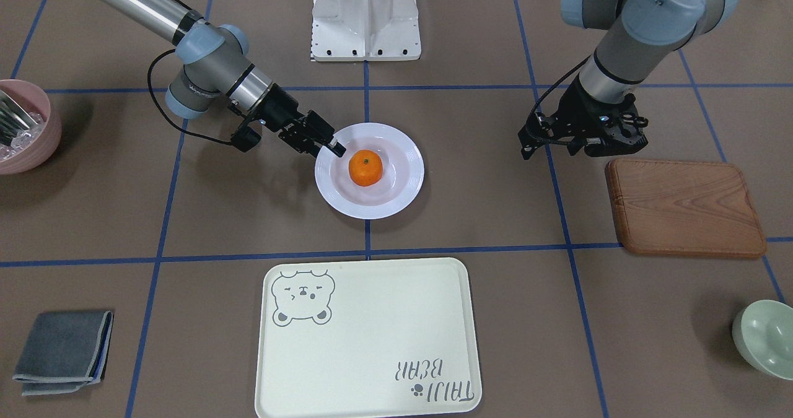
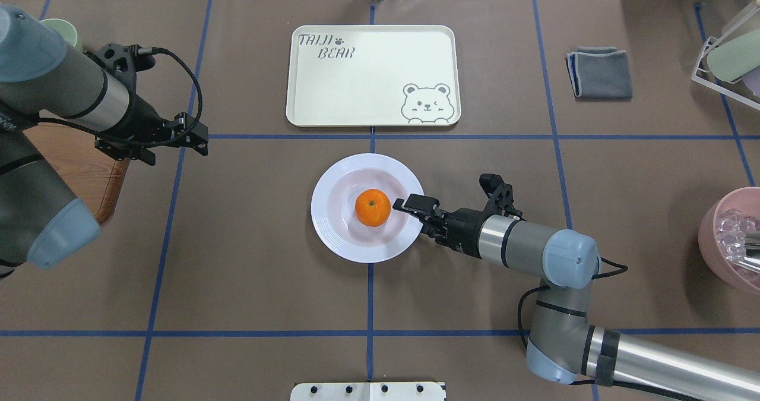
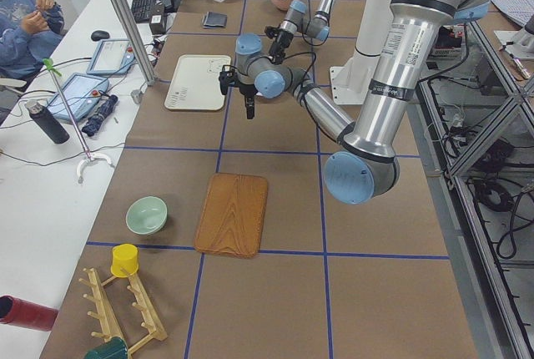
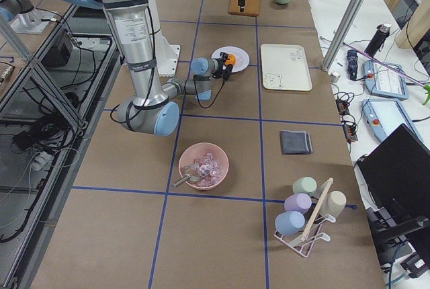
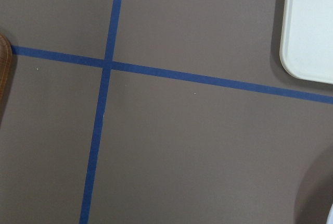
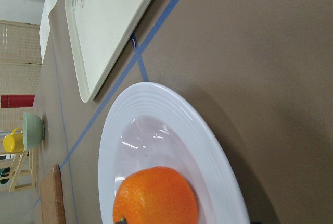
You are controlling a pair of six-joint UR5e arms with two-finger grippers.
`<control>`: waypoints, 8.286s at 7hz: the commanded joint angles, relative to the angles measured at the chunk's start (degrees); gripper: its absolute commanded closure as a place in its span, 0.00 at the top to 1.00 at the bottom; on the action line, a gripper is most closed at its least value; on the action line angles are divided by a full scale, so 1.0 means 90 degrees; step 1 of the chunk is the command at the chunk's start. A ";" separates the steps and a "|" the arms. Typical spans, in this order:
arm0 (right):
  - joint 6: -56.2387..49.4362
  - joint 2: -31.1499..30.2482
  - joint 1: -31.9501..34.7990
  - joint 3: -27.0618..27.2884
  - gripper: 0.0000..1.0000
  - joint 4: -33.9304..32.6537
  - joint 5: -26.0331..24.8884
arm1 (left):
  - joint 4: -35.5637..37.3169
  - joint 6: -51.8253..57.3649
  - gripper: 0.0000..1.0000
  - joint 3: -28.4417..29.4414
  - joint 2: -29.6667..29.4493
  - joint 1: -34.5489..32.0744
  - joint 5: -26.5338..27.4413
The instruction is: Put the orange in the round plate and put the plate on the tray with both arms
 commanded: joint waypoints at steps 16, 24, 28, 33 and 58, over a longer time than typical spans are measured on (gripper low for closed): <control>0.1474 0.1295 0.0281 -0.1592 0.00 0.0634 -0.3276 | 0.0011 0.0000 0.98 -0.0108 0.0078 -0.0135 0.0010; 0.2694 0.2938 0.0731 -0.3130 0.09 -0.1544 -0.3357 | 0.0011 0.0000 0.98 -0.0284 0.0283 -0.0184 0.0019; 0.2365 0.2163 0.0440 -0.1732 1.00 -0.1650 -0.3220 | 0.0011 0.0010 0.98 -0.0284 0.0274 -0.0184 0.0019; -0.0163 0.0004 0.0649 0.0968 1.00 -0.1641 -0.0973 | 0.0011 0.0010 0.98 -0.0284 0.0293 -0.0184 0.0010; -1.4064 -0.1613 0.7508 0.1636 1.00 -1.0392 0.5051 | 0.1271 0.7803 0.98 0.1084 0.1709 -0.4130 -0.1680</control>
